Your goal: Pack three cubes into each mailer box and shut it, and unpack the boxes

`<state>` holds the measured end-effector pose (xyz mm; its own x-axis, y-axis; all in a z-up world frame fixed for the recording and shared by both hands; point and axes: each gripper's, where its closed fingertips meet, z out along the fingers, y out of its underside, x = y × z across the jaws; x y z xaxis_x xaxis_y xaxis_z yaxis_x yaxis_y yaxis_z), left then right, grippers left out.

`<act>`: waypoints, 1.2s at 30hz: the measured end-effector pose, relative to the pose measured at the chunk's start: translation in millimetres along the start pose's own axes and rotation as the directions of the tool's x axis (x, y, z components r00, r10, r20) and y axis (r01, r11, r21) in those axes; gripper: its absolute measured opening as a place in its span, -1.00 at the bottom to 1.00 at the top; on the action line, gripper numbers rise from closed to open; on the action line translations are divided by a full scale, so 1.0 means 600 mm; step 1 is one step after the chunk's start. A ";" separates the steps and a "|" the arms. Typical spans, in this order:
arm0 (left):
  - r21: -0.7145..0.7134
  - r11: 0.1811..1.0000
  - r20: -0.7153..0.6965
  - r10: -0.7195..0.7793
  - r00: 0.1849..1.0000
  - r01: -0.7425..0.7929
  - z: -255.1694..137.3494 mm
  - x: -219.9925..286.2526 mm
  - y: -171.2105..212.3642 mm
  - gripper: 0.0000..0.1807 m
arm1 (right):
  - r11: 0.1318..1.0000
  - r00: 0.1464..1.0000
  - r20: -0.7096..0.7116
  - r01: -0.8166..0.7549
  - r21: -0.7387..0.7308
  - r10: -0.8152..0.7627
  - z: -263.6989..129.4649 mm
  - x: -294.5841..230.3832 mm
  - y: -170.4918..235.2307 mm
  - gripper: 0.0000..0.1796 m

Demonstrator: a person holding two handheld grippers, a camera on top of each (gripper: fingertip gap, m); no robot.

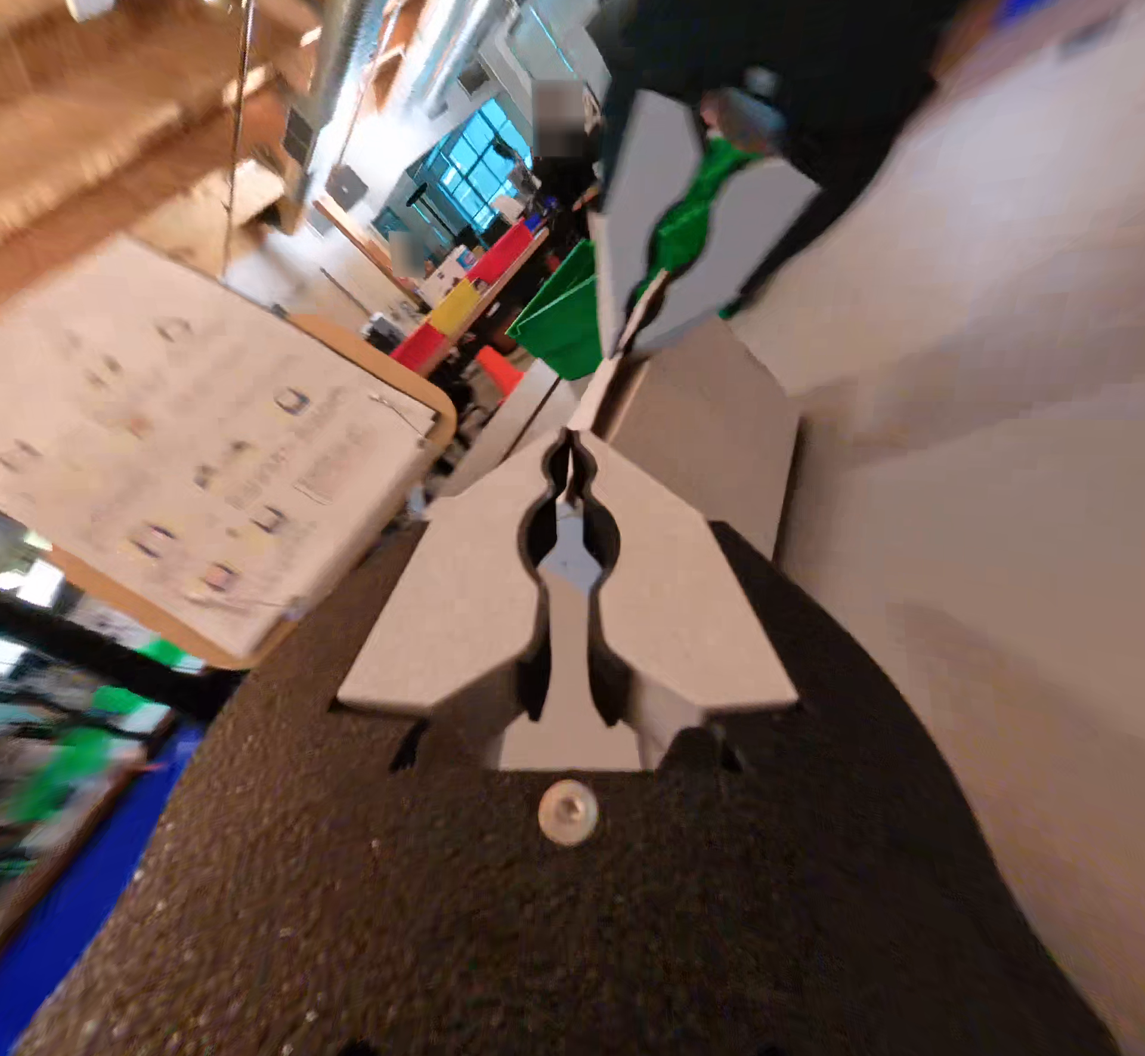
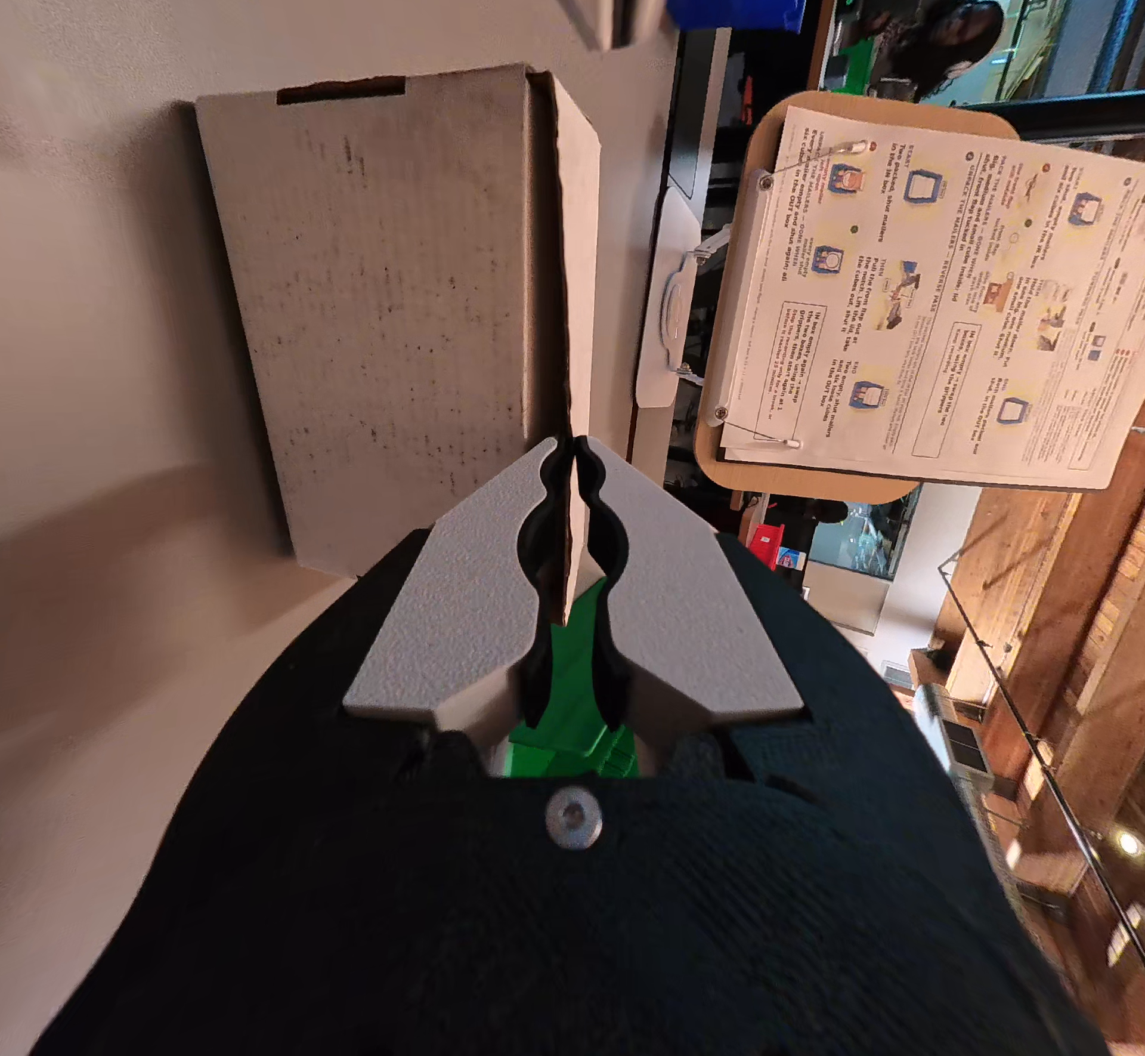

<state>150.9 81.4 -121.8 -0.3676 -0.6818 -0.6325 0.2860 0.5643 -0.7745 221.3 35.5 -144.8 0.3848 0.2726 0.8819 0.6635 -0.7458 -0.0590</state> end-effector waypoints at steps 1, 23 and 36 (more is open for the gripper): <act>-0.048 0.992 0.008 0.115 0.993 -0.114 0.002 0.013 -0.001 -1.00 | 1.000 1.000 0.004 -0.010 0.005 0.010 -0.001 -0.001 -0.003 -0.99; -0.347 0.681 -0.071 0.667 0.742 -0.645 0.075 0.044 0.003 -1.00 | 0.986 0.989 0.046 -0.143 0.088 0.139 -0.011 -0.007 -0.033 -0.98; -0.395 0.676 -0.237 0.579 0.780 -0.622 0.084 0.062 0.009 -1.00 | 0.989 0.995 -0.012 -0.099 0.114 0.101 -0.024 0.020 -0.025 -1.00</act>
<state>183.3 35.7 -150.3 -0.3311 -0.0951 -0.9388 0.0722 0.9894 -0.1256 206.6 41.5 -126.8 0.4420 0.1883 0.8770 0.6908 -0.6952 -0.1989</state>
